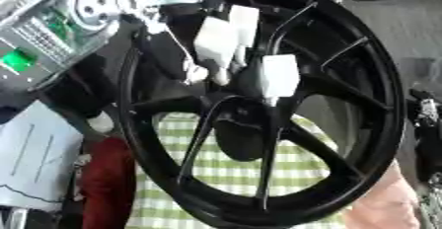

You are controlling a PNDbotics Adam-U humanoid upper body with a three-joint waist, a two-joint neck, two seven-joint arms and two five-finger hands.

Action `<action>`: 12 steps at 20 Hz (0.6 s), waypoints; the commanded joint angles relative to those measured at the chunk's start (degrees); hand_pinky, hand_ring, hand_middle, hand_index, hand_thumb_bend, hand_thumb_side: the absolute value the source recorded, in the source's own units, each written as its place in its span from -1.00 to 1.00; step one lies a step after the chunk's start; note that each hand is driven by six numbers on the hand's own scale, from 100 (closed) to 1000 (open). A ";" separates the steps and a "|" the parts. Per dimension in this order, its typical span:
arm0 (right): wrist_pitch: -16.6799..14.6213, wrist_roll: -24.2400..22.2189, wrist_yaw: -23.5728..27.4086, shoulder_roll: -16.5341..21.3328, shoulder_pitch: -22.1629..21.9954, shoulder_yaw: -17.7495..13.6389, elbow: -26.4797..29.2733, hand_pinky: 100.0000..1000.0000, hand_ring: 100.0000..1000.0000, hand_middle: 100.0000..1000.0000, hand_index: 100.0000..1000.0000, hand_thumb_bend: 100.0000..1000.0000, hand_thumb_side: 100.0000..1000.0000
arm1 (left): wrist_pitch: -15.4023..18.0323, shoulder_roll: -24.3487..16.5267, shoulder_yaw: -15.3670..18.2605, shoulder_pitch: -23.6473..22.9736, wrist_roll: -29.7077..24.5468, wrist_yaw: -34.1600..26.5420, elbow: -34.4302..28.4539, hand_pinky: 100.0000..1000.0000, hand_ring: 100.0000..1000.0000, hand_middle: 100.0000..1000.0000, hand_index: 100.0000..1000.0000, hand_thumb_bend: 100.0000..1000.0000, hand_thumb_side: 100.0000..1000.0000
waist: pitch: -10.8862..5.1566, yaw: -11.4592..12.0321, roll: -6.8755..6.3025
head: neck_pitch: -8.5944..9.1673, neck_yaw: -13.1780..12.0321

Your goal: Pull the pin out of the wheel hub.

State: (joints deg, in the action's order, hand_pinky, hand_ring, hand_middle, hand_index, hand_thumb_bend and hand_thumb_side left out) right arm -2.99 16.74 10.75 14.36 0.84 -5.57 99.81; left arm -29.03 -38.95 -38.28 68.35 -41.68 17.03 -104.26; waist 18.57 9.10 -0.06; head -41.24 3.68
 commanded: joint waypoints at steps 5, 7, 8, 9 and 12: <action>-0.66 0.98 -0.59 1.14 -1.06 -1.45 2.16 1.00 0.51 0.21 0.56 -1.00 0.38 | -10.85 -10.28 11.51 -6.62 -3.66 -1.05 -7.93 -0.36 -0.38 -0.47 -0.22 -1.00 -0.82 | -1.24 1.99 0.77 | -0.51 2.74; -0.69 1.37 -0.51 1.01 -0.96 -1.83 2.38 1.00 0.51 0.21 0.56 -1.00 0.38 | -11.29 -13.49 14.74 -9.83 -1.67 -1.44 -8.92 -0.38 -0.38 -0.48 -0.23 -1.00 -0.80 | -1.07 2.65 1.13 | -0.43 3.22; -0.71 1.52 -0.47 0.92 -0.94 -1.98 2.46 1.00 0.51 0.21 0.56 -1.00 0.38 | -11.55 -15.06 16.36 -11.44 -0.68 -1.57 -9.29 -0.39 -0.39 -0.48 -0.23 -1.00 -0.79 | -1.00 2.98 1.37 | -0.40 3.55; -0.73 1.67 -0.45 0.84 -0.96 -2.14 2.54 1.00 0.51 0.21 0.56 -1.00 0.38 | -11.87 -16.31 17.99 -13.07 0.32 -1.46 -9.52 -0.39 -0.39 -0.48 -0.23 -1.00 -0.78 | -0.96 3.29 1.58 | -0.37 3.84; -0.92 2.17 -0.37 0.72 -1.04 -2.77 2.86 1.00 0.51 0.21 0.56 -1.00 0.35 | -12.77 -18.59 22.76 -17.84 3.26 -0.26 -9.40 -0.40 -0.39 -0.49 -0.23 -1.00 -0.76 | -0.91 4.07 2.08 | -0.21 4.59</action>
State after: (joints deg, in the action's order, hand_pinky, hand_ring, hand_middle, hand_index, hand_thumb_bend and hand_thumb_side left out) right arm -3.85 18.49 10.56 14.36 -0.29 -7.72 101.24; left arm -36.27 -54.75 -18.35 49.97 -34.45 16.44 -113.01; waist 18.58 13.29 2.26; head -41.69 7.86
